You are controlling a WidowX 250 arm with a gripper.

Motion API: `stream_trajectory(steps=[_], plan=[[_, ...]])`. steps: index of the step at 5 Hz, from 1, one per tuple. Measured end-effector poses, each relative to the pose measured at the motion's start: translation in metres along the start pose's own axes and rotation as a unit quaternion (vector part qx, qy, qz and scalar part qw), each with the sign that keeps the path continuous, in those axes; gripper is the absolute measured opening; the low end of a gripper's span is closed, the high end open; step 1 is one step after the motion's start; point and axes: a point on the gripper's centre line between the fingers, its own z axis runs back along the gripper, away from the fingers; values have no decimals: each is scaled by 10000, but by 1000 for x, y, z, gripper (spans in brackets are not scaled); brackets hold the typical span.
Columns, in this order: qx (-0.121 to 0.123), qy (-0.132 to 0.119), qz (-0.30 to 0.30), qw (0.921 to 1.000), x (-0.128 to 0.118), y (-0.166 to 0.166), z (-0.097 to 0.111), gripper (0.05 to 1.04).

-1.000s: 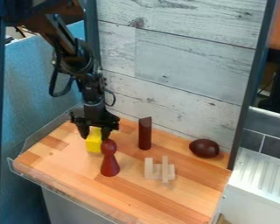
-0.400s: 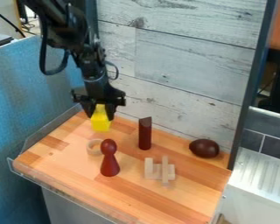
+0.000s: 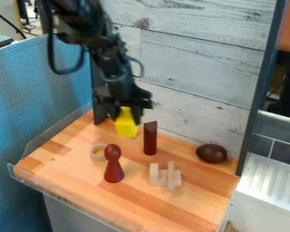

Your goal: Put the yellow block on top of another block

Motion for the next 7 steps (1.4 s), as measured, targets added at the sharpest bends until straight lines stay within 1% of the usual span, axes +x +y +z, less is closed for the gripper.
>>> stream_trajectory(steps=[1,2,3,4,5,6,7], plan=[[-29,69,-219,9997,-11,-29,-4,575],[57,52,-82,9999,-18,-53,-11,576],[255,20,179,9995,-20,-71,-17,576],[586,255,560,9964,-28,-89,-37,576],[897,400,953,9906,-31,-97,-51,576],[1003,422,1142,9875,-31,-95,-57,576],[1031,430,1190,9866,-31,-93,-61,576]])
